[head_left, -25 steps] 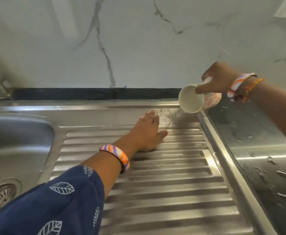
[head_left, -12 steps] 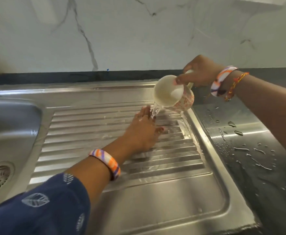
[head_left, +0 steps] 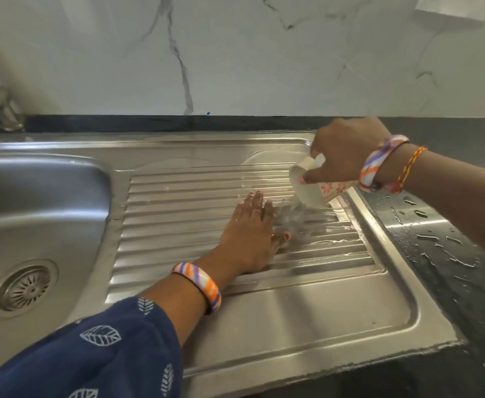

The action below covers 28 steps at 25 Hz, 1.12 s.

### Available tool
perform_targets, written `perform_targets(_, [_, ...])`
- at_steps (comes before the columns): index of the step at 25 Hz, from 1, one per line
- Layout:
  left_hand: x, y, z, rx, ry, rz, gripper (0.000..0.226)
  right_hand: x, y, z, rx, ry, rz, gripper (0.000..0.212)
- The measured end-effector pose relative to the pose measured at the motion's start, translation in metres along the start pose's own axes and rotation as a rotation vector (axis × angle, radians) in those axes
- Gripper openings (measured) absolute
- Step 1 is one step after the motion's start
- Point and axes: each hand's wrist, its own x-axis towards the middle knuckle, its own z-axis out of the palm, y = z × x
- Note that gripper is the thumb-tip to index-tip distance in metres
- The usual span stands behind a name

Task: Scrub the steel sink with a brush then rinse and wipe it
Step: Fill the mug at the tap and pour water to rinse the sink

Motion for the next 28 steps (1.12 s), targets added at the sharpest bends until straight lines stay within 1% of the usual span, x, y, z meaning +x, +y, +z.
perform_targets(3, [-0.028,-0.041,-0.005,-0.020,-0.002,-0.045,0.073,0.005,-0.054,-0.018,-0.006,0.023,-0.045,0.050])
perform_targets(8, [-0.080,-0.121,-0.018,-0.039,0.006,-0.109,0.075,0.034,-0.143,-0.054,-0.001,0.067,-0.108,0.047])
perform_targets(12, [-0.119,-0.196,-0.031,0.032,0.033,-0.153,0.070,0.066,-0.212,-0.076,0.030,0.097,-0.167,0.048])
perform_targets(15, [-0.142,-0.249,-0.042,0.062,0.050,-0.227,0.069,0.089,-0.254,-0.087,0.027,0.103,-0.210,0.044])
perform_targets(17, [-0.155,-0.291,-0.055,-0.008,0.041,-0.307,0.064,0.106,-0.281,-0.093,0.076,0.075,-0.205,0.042])
perform_targets(19, [-0.161,-0.337,-0.076,-0.137,0.081,-0.384,0.050,0.128,-0.303,-0.091,0.205,-0.005,-0.139,0.047])
perform_targets(20, [-0.160,-0.361,-0.090,-0.192,0.136,-0.423,0.046,0.139,-0.314,-0.088,0.312,-0.059,-0.089,0.048])
perform_targets(23, [-0.138,-0.417,-0.144,-0.366,0.369,-0.551,0.047,0.164,-0.345,-0.072,0.748,-0.183,0.115,0.046])
perform_targets(25, [-0.117,-0.435,-0.175,-0.568,0.481,-0.584,0.050,0.174,-0.370,-0.062,1.022,-0.248,0.241,0.041])
perform_targets(26, [-0.107,-0.439,-0.184,-0.627,0.495,-0.590,0.050,0.179,-0.382,-0.058,1.144,-0.282,0.287,0.038])
perform_targets(28, [-0.090,-0.445,-0.188,-0.624,0.510,-0.592,0.046,0.185,-0.405,-0.048,1.394,-0.332,0.396,0.029])
